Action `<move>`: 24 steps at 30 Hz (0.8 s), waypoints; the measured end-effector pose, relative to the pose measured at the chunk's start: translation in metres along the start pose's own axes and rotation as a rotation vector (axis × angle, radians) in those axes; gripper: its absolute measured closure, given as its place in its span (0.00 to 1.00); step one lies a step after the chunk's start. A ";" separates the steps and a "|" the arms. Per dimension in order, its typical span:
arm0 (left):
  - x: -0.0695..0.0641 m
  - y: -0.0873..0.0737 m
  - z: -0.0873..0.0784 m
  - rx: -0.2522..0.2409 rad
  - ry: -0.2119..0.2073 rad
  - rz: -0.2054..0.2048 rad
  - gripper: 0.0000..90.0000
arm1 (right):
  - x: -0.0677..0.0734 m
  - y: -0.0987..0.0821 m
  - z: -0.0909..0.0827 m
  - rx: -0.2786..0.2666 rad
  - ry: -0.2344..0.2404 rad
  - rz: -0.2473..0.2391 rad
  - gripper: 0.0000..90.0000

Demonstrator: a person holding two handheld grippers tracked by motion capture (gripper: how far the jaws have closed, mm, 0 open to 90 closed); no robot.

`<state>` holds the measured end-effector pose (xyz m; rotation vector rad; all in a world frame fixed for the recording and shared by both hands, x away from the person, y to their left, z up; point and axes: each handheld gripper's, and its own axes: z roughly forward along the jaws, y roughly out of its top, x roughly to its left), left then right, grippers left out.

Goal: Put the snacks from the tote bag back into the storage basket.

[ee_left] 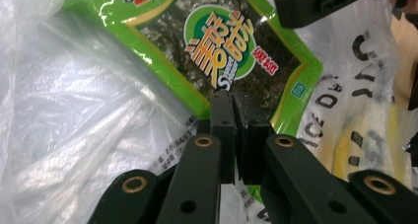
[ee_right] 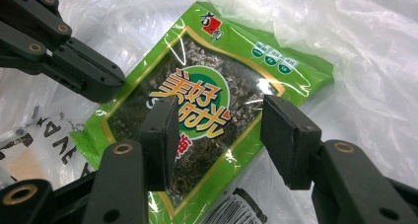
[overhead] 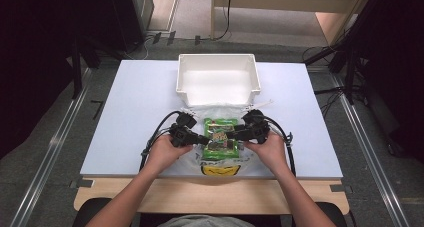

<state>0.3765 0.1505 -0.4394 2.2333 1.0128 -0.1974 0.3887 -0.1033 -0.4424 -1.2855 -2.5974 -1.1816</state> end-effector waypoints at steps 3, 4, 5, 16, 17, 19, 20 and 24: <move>0.000 0.000 -0.001 -0.004 0.000 0.000 0.98 | 0.000 0.000 -0.001 -0.005 -0.001 0.005 0.56; -0.001 0.000 -0.001 -0.009 -0.006 0.002 0.98 | 0.000 0.000 -0.002 -0.005 -0.001 0.002 0.56; -0.001 0.000 -0.001 -0.009 -0.005 0.006 0.98 | 0.000 0.000 -0.001 -0.005 -0.003 0.005 0.56; 0.003 -0.001 0.002 -0.007 0.000 -0.002 0.99 | -0.001 0.000 -0.002 -0.007 -0.003 0.004 0.56; 0.004 -0.001 0.002 -0.009 0.000 -0.005 0.99 | -0.001 0.000 -0.002 -0.009 -0.005 0.004 0.56; 0.004 -0.002 0.002 -0.009 -0.004 -0.007 0.99 | -0.001 0.000 -0.003 -0.009 -0.005 0.008 0.56; 0.005 -0.002 0.002 -0.007 -0.005 -0.005 0.99 | -0.001 0.000 -0.003 -0.010 -0.005 0.007 0.56; 0.006 -0.002 0.001 -0.006 -0.012 -0.017 1.00 | -0.001 0.000 -0.004 -0.011 -0.005 0.009 0.56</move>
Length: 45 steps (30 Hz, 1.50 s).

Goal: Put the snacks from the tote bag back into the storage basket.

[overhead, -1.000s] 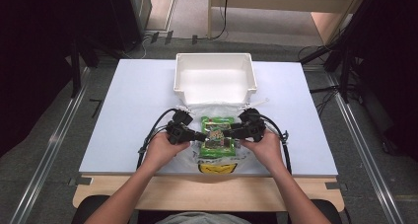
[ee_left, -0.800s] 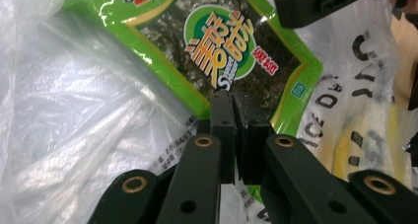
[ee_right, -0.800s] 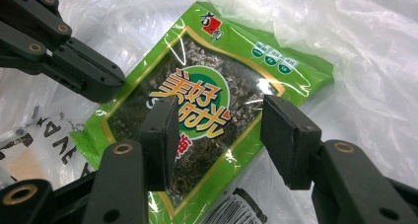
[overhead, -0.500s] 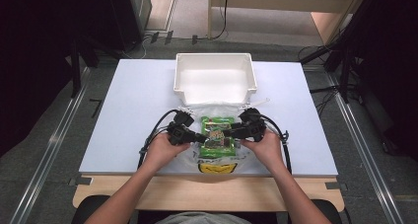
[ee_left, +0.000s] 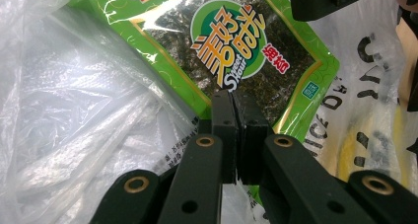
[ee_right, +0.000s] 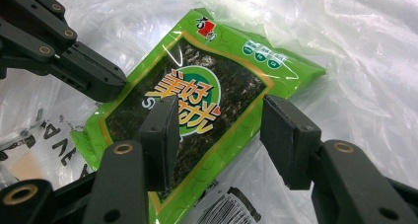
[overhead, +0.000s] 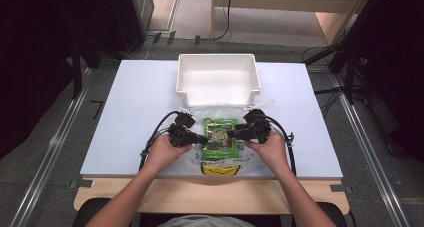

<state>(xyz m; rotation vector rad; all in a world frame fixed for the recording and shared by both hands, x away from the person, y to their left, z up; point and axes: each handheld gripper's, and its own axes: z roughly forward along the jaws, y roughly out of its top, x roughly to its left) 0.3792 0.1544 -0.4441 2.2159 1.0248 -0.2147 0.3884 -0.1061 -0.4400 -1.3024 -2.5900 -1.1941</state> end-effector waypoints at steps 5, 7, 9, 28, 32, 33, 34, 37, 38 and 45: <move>0.000 0.000 0.000 0.002 0.006 0.004 1.00 | 0.001 0.000 -0.001 -0.006 0.001 0.000 0.56; 0.000 0.000 0.000 0.003 0.009 0.007 1.00 | 0.001 0.000 -0.001 -0.006 0.000 0.000 0.56; 0.000 0.000 0.000 0.004 0.010 0.010 1.00 | 0.001 0.000 -0.001 -0.007 0.001 -0.003 0.56; 0.002 -0.002 0.003 0.004 0.005 0.004 1.00 | 0.005 0.000 0.002 0.000 0.018 -0.008 0.50; 0.000 -0.002 0.005 -0.008 0.005 0.011 1.00 | 0.005 0.000 0.007 0.020 0.015 -0.006 0.47; 0.000 -0.002 0.005 -0.007 0.003 0.012 1.00 | 0.004 0.000 0.009 0.024 0.016 0.000 0.47; 0.000 -0.002 0.005 -0.007 0.003 0.012 1.00 | 0.004 0.000 0.010 0.025 0.020 0.001 0.47; 0.001 -0.002 0.006 -0.009 -0.004 0.009 1.00 | 0.004 0.000 0.012 0.035 0.022 0.014 0.45; 0.001 -0.002 0.006 -0.007 -0.005 0.009 1.00 | 0.003 0.000 0.013 0.035 0.027 0.015 0.45; 0.002 -0.002 0.006 -0.007 -0.010 0.001 1.00 | 0.005 0.002 0.021 0.054 0.075 0.043 0.43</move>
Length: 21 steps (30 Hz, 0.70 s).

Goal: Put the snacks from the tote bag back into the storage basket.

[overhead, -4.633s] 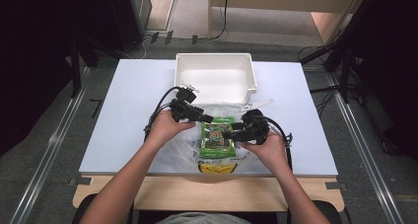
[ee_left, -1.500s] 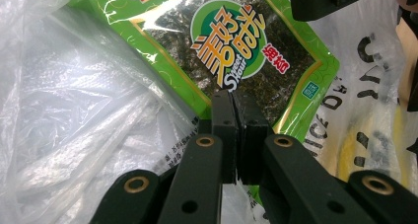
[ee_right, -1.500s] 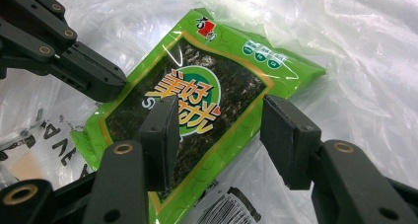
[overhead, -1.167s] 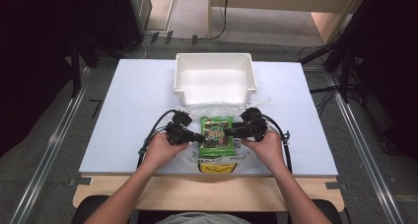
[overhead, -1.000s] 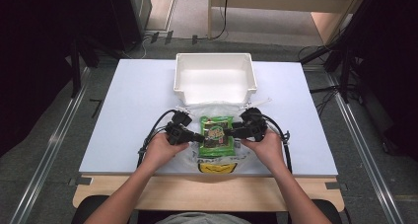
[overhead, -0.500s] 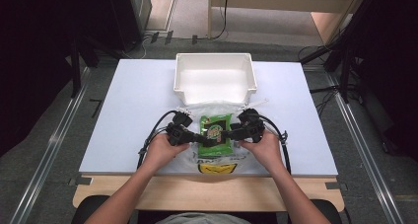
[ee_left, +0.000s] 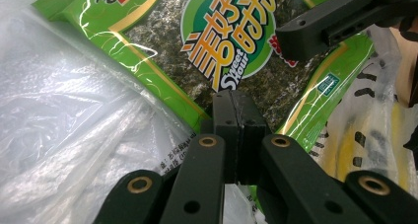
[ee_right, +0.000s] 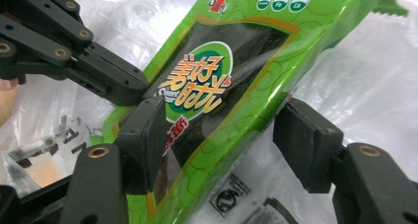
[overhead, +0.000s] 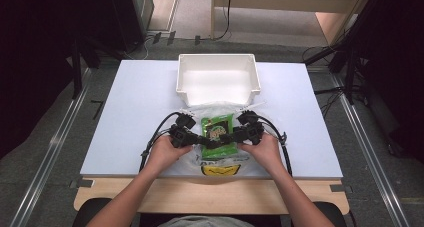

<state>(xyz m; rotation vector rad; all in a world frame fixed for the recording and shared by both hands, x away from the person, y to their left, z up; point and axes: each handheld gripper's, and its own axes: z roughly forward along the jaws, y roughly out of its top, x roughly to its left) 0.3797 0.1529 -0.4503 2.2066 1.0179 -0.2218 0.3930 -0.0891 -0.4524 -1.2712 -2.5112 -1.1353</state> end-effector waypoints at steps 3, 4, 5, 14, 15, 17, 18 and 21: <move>0.001 0.000 0.000 -0.002 -0.009 -0.004 1.00 | 0.002 0.001 0.003 -0.002 0.002 -0.003 0.43; 0.001 0.000 0.000 -0.001 -0.011 -0.007 1.00 | 0.002 0.001 0.004 -0.005 0.006 -0.001 0.44; 0.002 0.000 0.000 0.003 -0.014 -0.007 1.00 | 0.002 0.001 0.005 -0.006 0.008 0.008 0.45; 0.002 0.000 -0.002 -0.007 -0.033 -0.026 0.91 | 0.004 0.002 -0.008 -0.047 0.044 0.000 0.58; 0.002 0.000 -0.004 -0.008 -0.029 -0.026 0.90 | 0.004 0.002 -0.009 -0.048 0.043 -0.003 0.59; 0.003 0.001 -0.005 -0.011 -0.029 -0.030 0.89 | 0.005 0.002 -0.011 -0.053 0.042 -0.004 0.60; 0.004 0.001 -0.006 -0.014 -0.023 -0.027 0.88 | 0.005 0.002 -0.011 -0.053 0.043 -0.005 0.60; 0.005 0.001 -0.007 -0.021 -0.020 -0.035 0.86 | 0.004 0.002 -0.013 -0.053 0.047 -0.004 0.62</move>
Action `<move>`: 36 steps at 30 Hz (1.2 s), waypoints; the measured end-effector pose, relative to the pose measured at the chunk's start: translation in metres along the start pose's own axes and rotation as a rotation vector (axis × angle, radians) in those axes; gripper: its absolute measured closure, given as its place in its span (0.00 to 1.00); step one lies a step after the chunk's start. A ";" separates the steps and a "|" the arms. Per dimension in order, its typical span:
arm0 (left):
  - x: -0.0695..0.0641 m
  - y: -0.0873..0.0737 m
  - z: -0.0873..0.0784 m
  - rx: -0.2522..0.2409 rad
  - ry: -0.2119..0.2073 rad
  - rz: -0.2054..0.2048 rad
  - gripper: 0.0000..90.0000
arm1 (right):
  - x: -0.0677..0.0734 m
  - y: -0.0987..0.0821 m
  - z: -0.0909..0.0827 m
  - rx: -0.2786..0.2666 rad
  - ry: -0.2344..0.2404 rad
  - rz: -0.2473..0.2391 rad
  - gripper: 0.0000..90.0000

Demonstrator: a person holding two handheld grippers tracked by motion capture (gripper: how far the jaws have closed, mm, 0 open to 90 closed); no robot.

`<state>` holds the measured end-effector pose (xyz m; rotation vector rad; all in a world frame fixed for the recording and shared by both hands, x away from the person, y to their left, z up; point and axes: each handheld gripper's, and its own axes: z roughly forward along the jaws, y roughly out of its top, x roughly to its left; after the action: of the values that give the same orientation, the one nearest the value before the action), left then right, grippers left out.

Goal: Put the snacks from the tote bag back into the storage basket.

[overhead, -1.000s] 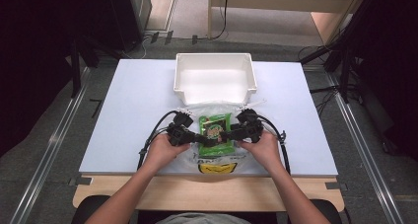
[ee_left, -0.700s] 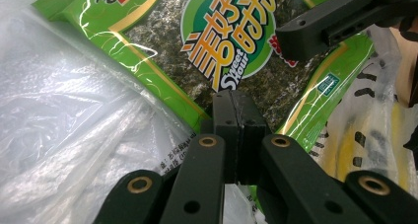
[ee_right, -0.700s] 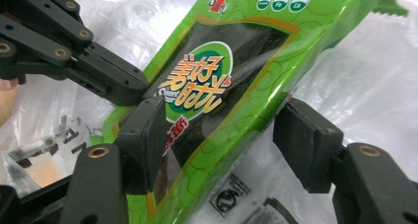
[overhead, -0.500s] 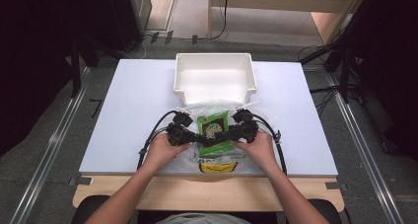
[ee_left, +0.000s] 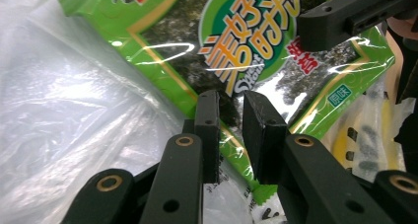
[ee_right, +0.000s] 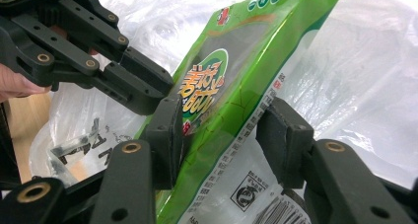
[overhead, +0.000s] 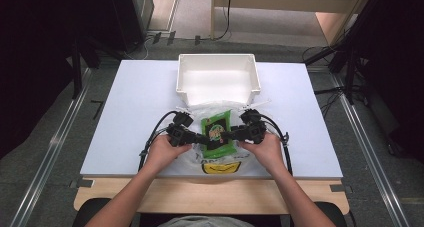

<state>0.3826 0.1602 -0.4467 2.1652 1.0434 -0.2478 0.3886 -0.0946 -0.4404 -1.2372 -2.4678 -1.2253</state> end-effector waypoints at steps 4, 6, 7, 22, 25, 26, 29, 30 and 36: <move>0.001 0.000 -0.002 -0.008 0.003 -0.003 0.84 | 0.001 0.000 -0.003 -0.006 -0.004 0.001 0.64; 0.002 0.000 -0.004 -0.012 0.011 -0.001 0.82 | 0.001 0.001 -0.005 -0.017 -0.004 0.002 0.66; 0.002 0.000 -0.004 -0.012 0.011 -0.006 0.81 | 0.001 0.001 -0.006 -0.021 -0.003 0.002 0.67; 0.003 0.000 -0.004 -0.017 0.003 -0.009 0.76 | 0.003 0.005 -0.024 -0.073 -0.002 0.030 0.81; 0.003 0.000 -0.003 -0.015 0.001 -0.003 0.74 | 0.005 0.006 -0.029 -0.095 -0.015 0.013 0.81; 0.002 0.000 -0.003 -0.016 -0.001 -0.003 0.73 | 0.005 0.006 -0.030 -0.096 -0.017 0.011 0.82; 0.002 0.000 -0.003 -0.015 -0.002 -0.001 0.71 | 0.005 0.007 -0.032 -0.101 -0.026 0.008 0.82; 0.002 0.000 -0.003 -0.016 -0.005 -0.003 0.70 | 0.005 0.007 -0.033 -0.103 -0.030 0.010 0.82; 0.001 0.000 -0.004 -0.028 -0.025 -0.006 0.69 | 0.001 0.011 -0.043 -0.143 -0.045 0.024 0.82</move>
<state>0.3826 0.1637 -0.4439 2.1289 1.0338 -0.2611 0.3860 -0.1208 -0.4049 -1.3389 -2.4259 -1.4048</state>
